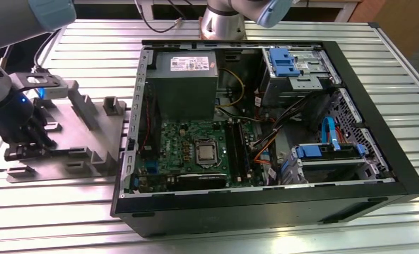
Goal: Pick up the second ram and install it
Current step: 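Pick up the second ram and move it above second insertion slot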
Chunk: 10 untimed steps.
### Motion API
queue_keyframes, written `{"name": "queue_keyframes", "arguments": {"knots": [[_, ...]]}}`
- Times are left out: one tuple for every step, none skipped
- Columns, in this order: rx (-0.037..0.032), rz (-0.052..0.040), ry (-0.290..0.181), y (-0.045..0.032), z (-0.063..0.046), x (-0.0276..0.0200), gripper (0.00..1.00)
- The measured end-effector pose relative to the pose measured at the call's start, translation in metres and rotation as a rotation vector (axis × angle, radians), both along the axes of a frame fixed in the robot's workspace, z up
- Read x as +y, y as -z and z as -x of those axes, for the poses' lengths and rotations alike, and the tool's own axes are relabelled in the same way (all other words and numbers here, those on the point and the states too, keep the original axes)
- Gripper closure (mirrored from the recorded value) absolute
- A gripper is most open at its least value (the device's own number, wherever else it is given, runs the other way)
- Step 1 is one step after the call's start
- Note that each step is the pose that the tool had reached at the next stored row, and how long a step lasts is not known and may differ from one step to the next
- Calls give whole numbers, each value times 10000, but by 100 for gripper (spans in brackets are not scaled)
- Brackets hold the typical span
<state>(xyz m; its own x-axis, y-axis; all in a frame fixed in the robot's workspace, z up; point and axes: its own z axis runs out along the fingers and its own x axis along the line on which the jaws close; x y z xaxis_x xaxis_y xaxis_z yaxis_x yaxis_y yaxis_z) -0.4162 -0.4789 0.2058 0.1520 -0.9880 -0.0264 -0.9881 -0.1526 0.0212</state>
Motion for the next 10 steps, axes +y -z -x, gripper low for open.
{"name": "queue_keyframes", "arguments": {"knots": [[-4,0,0,1,16,0,70],[-6,1,0,2,30,0,70],[-7,1,1,3,43,0,70],[-7,2,2,5,54,0,70],[-8,1,3,8,60,0,70],[-12,-2,2,19,59,0,70],[-10,0,3,31,60,0,70],[-8,1,3,41,60,-1,70],[-6,2,6,44,62,-1,70],[-6,3,9,45,62,0,70]]}}
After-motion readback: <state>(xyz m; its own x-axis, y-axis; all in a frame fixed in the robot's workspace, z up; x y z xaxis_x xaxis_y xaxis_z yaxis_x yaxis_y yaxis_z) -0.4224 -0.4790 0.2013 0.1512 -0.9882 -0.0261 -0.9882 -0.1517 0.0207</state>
